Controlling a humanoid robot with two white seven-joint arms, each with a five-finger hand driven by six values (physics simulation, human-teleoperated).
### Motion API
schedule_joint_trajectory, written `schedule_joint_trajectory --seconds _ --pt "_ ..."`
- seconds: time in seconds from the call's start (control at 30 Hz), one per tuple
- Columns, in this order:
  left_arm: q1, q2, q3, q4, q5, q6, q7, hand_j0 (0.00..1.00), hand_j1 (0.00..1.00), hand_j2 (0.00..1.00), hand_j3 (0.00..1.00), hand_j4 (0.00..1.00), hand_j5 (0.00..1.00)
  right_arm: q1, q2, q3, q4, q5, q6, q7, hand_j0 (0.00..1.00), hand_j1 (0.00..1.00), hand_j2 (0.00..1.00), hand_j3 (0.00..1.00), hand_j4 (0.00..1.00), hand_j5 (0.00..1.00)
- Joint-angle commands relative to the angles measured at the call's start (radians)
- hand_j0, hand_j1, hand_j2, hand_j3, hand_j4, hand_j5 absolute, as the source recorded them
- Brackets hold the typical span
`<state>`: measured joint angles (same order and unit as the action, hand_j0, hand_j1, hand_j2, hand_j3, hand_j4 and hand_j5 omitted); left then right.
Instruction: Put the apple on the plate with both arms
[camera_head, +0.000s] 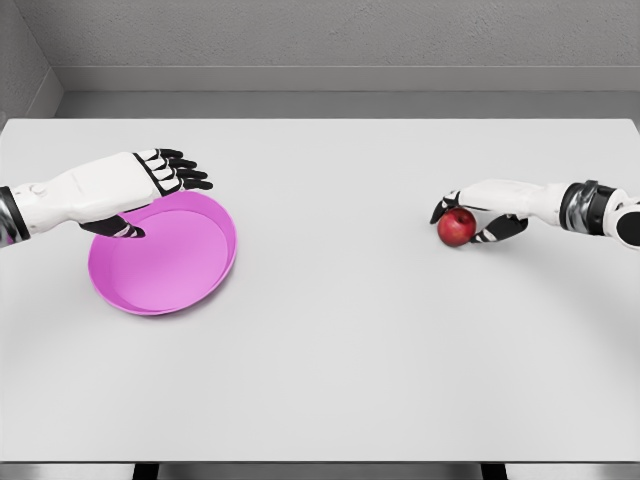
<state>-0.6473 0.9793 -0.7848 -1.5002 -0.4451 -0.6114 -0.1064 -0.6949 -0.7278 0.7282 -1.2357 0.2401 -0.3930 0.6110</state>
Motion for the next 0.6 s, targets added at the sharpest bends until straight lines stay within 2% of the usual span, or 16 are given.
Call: schedule_joint_trajectory --seconds 0.0,0.17,0.23,0.3,0.33,0.4,0.57 --pt "0.000 0.002 0.001 0.000 0.006 0.001 0.001 1.00 1.00 1.00 1.00 1.00 1.00 0.000 -0.001 -0.001 -0.001 -0.005 -0.010 0.000 0.51 0.51 0.51 0.51 0.51 0.51" --pt "0.000 0.001 0.001 0.000 0.006 0.001 0.001 1.00 1.00 1.00 1.00 1.00 1.00 0.003 -0.001 -0.001 -0.001 -0.013 -0.033 0.000 0.49 0.49 0.49 0.49 0.49 0.49" --pt "0.000 0.002 0.001 0.000 0.006 0.001 0.001 1.00 1.00 1.00 1.00 1.00 1.00 0.005 0.001 -0.003 -0.002 -0.036 -0.090 0.000 0.49 0.49 0.49 0.49 0.49 0.49" --pt "0.000 0.001 0.001 0.000 0.006 0.001 0.001 1.00 1.00 1.00 1.00 1.00 1.00 0.005 0.001 0.000 -0.013 -0.116 -0.201 0.000 0.49 0.49 0.49 0.49 0.49 0.49" --pt "0.000 0.001 0.001 0.000 0.006 0.001 0.001 1.00 1.00 1.00 1.00 1.00 1.00 0.003 0.005 0.002 -0.027 -0.145 -0.217 0.000 0.49 0.49 0.49 0.49 0.49 0.49" --pt "0.000 0.001 0.001 0.000 0.006 0.001 0.001 1.00 1.00 1.00 1.00 1.00 1.00 -0.005 0.042 0.039 -0.082 -0.150 -0.208 0.000 0.50 0.50 0.50 0.50 0.50 0.50" --pt "0.000 0.001 0.001 0.000 0.006 0.001 0.001 1.00 1.00 1.00 1.00 1.00 1.00 -0.044 0.148 0.088 -0.076 -0.150 -0.159 0.000 0.50 0.50 0.50 0.50 0.50 0.50"
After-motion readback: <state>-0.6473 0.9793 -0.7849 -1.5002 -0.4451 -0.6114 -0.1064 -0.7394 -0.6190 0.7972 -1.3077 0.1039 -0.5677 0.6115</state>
